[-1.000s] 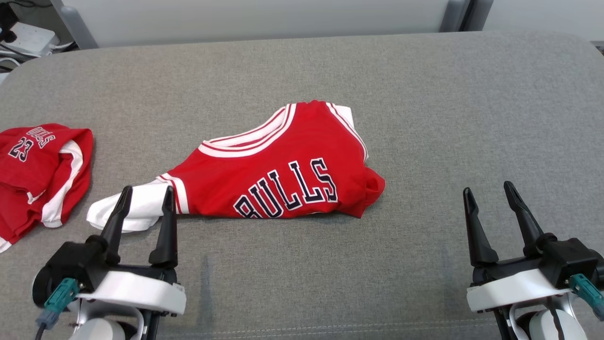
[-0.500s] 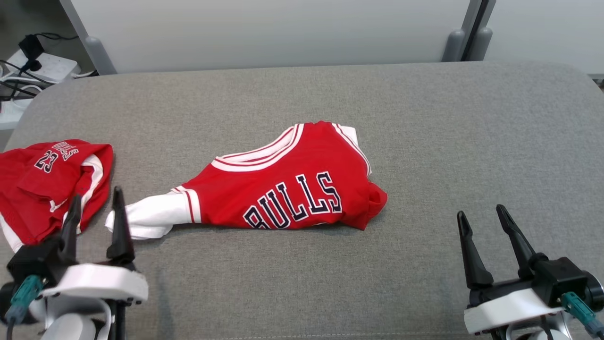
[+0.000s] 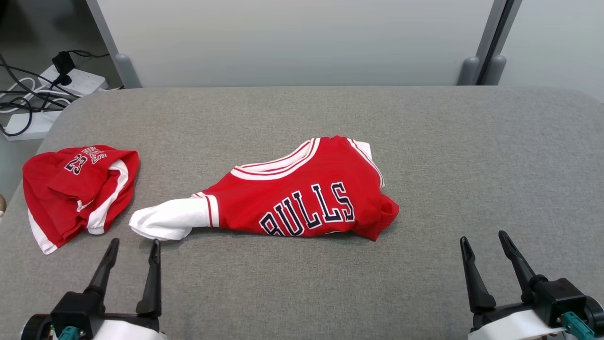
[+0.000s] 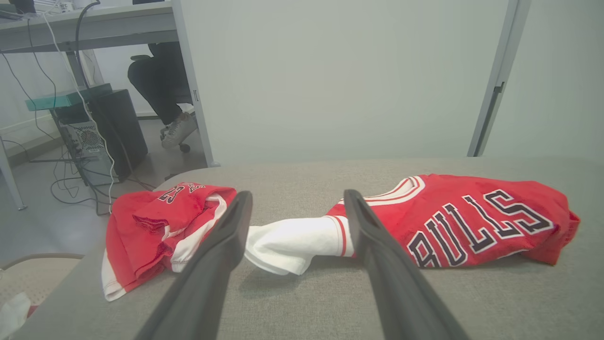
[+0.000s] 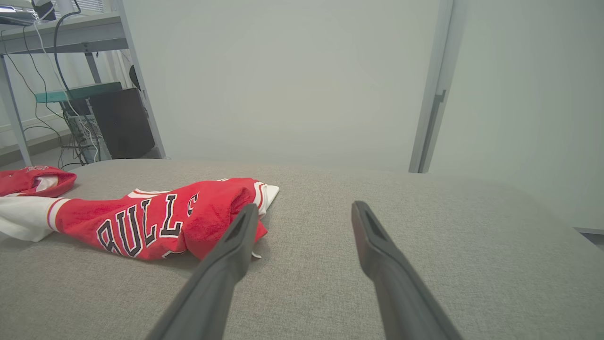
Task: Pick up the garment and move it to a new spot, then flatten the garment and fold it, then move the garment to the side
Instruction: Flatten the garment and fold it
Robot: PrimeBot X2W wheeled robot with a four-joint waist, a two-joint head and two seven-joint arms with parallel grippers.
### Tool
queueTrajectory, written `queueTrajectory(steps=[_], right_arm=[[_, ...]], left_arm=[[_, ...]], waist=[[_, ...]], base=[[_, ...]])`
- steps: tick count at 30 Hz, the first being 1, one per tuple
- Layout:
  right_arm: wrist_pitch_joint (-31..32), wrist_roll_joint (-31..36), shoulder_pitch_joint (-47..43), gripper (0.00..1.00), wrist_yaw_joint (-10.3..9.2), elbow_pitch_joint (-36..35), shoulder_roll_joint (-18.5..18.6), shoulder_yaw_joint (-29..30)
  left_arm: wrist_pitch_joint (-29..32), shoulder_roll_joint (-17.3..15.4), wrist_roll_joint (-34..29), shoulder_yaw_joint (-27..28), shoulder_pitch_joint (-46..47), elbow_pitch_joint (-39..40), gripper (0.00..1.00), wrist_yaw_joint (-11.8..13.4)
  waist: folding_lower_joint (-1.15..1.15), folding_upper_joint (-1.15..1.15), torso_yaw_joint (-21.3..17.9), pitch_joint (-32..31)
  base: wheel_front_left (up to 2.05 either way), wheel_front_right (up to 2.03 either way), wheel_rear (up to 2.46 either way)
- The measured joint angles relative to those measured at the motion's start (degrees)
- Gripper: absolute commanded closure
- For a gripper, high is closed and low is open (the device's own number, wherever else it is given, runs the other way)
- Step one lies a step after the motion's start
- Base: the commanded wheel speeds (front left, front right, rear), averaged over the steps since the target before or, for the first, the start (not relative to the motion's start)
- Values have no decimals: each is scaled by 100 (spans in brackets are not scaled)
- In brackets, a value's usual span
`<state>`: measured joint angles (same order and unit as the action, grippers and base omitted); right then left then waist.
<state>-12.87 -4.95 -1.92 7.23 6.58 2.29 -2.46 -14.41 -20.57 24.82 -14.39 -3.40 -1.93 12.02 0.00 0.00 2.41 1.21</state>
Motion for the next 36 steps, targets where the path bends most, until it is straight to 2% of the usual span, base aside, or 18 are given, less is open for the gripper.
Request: queueTrajectory(steps=[7, 15, 25, 29, 36], right_arm=[[10, 3, -46, 0, 0, -7, 0, -31], [9, 15, -89, 0, 1, 8, 0, -145], [9, 75, -73, 0, 1, 59, 2, -235], [80, 208, 95, 0, 1, 359, 76, -586], [133, 255, 1053, 0, 2, 1527, 608, -1322]], left_arm=[[0, 111, -63, 115, 66, -226, 0, -398], [0, 482, -149, 616, 274, -444, 0, -527], [0, 710, -428, 779, 274, -587, 0, -770], [0, 767, -535, 771, 331, -616, 0, -897], [0, 992, -694, 662, 672, -667, 0, -1079]], waist=[[0, 0, 124, -13], [0, 0, 178, 35], [0, 0, 197, 89], [0, 0, 248, 143], [0, 0, 439, 320]], base=[[0, 0, 0], [0, 0, 0], [0, 0, 0], [0, 0, 0], [0, 0, 0]])
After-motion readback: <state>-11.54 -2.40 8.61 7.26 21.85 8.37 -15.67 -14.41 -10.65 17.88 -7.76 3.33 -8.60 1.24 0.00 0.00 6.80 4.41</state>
